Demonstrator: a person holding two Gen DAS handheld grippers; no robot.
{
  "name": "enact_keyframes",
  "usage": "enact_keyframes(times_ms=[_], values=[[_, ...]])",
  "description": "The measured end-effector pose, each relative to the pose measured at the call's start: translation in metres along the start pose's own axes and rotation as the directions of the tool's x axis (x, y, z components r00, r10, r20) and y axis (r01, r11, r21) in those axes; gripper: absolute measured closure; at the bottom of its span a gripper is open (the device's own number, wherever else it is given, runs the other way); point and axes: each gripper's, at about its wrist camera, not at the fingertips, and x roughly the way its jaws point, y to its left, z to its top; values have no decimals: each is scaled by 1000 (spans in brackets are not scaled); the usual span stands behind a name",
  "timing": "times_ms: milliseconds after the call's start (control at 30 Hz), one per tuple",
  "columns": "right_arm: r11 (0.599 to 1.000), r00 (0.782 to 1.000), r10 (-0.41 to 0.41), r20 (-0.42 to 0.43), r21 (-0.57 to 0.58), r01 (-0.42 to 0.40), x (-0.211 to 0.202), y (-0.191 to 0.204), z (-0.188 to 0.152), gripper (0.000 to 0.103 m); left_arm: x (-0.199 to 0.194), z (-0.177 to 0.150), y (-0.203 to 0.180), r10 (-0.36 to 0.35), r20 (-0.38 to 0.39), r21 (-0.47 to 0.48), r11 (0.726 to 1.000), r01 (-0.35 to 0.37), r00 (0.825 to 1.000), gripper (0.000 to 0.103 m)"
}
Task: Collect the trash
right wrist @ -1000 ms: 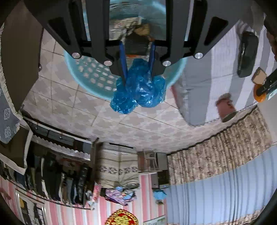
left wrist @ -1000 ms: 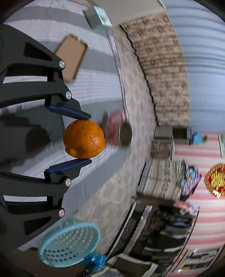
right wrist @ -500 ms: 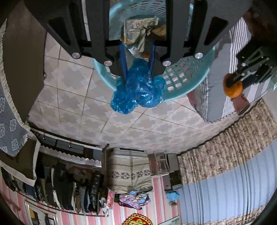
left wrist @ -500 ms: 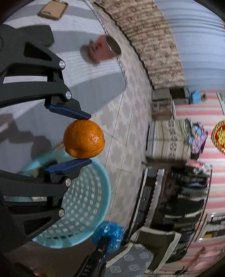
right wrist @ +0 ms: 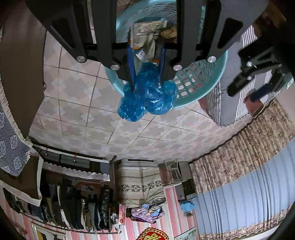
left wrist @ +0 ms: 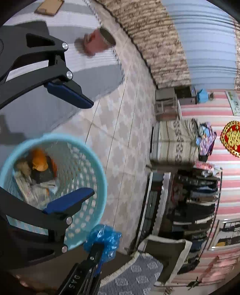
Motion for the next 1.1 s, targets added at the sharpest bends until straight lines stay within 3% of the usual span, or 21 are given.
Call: enact_keyframes(times_ms=[67,333,367,433,467,533,600,733,900,1000,1100], values=[[1000,1000,3,-5,-17,-3,2,6,0,81,-8,3,12,31,17,-7,999,-31,999,7],[998,998,48,-31,-28,-49,16,20,-2,77,-36,13,52,120,53,-53,992,-117,991,5],[998,998,57,-39,-23,-58,19,21,-2,72,-40,13,55,126,57,-57,991,-123,990,5],[998,996,68,-57,-12,-68,26,23,-5,50,-48,9,59,135,64,-62,989,-131,989,5],[998,996,67,-62,-8,-68,29,24,-6,33,-53,7,62,140,66,-62,989,-136,988,5],[999,997,49,-64,-12,-50,33,28,-8,27,-61,4,68,152,68,-59,987,-148,986,5],[999,997,45,-70,-16,-46,35,32,-10,14,-73,0,75,170,74,-64,984,-166,983,5],[999,999,15,-42,-48,-17,27,41,-13,6,-100,-13,95,206,84,-104,975,-197,975,5],[999,1000,16,15,-52,-16,1,59,-19,5,-138,-37,125,285,86,-149,951,-271,955,5],[995,997,59,50,-86,-55,-17,79,-25,5,-161,-50,144,301,90,-185,942,-281,949,5],[983,989,127,77,-144,-115,-38,104,-34,5,-182,-63,156,346,97,-190,927,-324,933,5]])
